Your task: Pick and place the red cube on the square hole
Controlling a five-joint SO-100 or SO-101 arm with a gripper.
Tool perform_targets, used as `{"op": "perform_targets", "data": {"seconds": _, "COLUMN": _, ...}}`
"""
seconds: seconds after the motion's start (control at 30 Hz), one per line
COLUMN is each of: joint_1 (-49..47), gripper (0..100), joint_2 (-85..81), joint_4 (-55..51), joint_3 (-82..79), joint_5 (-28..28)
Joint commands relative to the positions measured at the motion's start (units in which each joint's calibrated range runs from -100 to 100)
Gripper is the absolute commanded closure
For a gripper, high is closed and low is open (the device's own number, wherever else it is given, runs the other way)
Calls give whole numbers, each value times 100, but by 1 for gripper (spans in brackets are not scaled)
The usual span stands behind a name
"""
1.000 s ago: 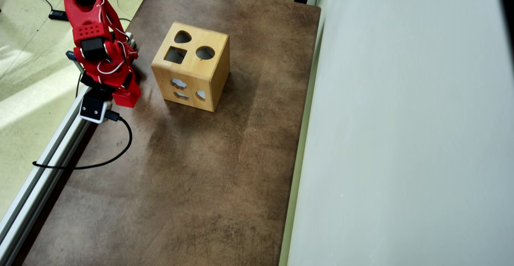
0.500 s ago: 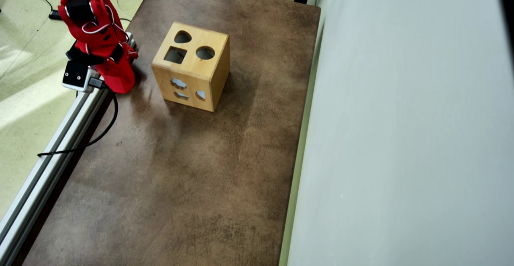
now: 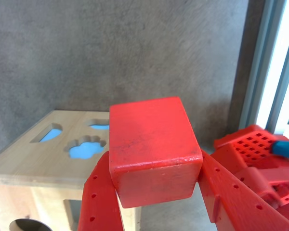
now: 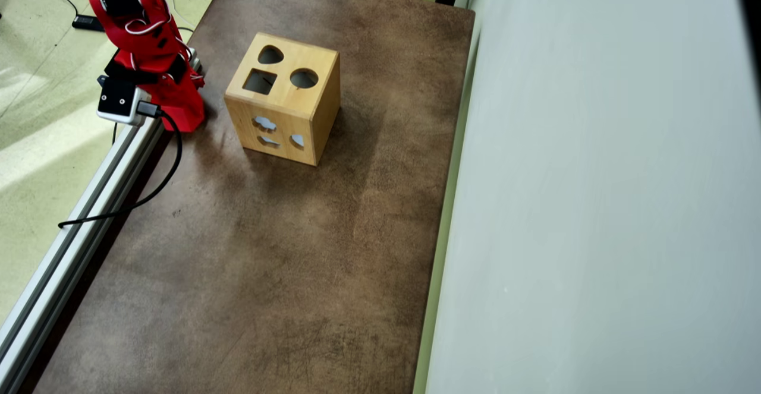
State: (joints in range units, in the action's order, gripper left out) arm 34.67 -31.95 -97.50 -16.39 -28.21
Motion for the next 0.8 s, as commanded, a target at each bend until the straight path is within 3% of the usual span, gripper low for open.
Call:
{"op": "perform_targets", "data": {"seconds": 0.0, "joint_1": -436, "gripper": 82, "joint_2": -240, "joint_4": -65, "joint_3": 145, "joint_5": 352}}
{"op": "perform_targets", "data": {"seconds": 0.77, "joint_1": -1878, "gripper": 82, "joint_2": -945, "joint_4": -57, "joint_3": 154, "joint_5": 1470}}
